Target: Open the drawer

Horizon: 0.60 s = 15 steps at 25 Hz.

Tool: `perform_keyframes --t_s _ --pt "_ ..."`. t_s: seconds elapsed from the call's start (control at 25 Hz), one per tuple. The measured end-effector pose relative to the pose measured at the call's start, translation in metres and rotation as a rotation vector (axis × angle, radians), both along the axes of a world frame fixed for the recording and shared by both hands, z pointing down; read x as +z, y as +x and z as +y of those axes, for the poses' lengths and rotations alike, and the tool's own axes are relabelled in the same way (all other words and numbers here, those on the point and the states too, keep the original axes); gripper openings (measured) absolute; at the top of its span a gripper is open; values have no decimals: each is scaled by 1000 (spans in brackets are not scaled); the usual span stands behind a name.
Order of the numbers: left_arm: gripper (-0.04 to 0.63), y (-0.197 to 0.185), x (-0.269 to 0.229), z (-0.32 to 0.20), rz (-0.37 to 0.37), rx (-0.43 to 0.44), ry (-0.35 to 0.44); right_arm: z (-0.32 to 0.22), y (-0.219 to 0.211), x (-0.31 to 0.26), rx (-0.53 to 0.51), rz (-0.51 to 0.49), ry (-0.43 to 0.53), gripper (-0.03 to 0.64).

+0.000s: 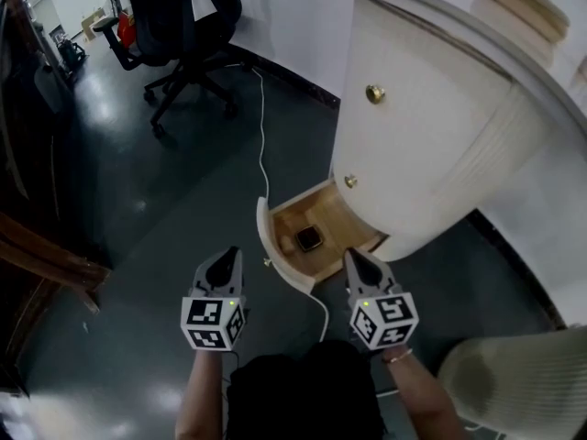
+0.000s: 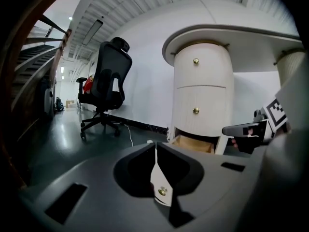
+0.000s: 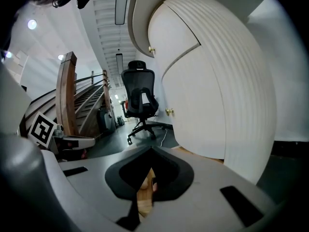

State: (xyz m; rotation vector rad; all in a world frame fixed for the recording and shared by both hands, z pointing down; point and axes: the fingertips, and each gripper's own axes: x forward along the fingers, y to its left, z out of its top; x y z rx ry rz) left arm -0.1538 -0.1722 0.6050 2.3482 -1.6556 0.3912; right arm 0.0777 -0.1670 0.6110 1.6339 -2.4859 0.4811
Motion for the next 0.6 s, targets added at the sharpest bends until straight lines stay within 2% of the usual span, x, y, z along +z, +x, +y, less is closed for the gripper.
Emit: perform_keyframes --t_s 0.28,0.6 --pt "14 4 -16 2 21 14 41 1 0 -1 -10 19 1 3" --pt "14 6 -11 0 21 26 31 3 2 0 -3 24 -2 2"
